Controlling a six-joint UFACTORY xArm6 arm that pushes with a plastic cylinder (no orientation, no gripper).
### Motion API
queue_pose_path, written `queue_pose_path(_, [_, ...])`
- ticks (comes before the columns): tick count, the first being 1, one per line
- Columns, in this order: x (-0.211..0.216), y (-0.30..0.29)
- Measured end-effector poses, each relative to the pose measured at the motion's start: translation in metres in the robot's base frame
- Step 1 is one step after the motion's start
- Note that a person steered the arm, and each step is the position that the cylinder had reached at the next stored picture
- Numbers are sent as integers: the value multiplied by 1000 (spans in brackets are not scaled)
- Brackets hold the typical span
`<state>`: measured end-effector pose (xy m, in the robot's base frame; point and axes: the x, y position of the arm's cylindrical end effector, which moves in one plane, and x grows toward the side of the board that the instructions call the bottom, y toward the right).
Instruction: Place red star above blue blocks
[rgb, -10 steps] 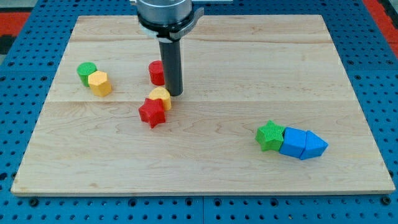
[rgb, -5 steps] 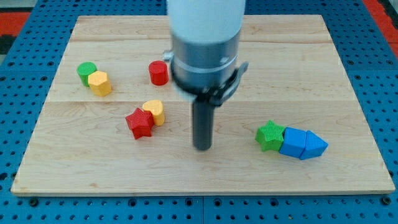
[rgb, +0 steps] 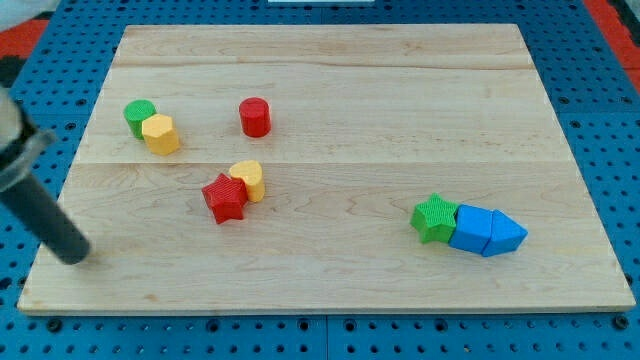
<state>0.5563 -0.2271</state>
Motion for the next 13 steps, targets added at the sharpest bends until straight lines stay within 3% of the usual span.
queue_pose_path(2, [-62, 140])
queue_pose_path(4, [-110, 170])
queue_pose_path(5, [-119, 223])
queue_pose_path(6, [-132, 207])
queue_pose_path(7, [-133, 266])
queue_pose_path(9, [-161, 302])
queue_pose_path(11, [-125, 386])
queue_pose_path(12, [-165, 397])
queue_pose_path(13, [-144, 439])
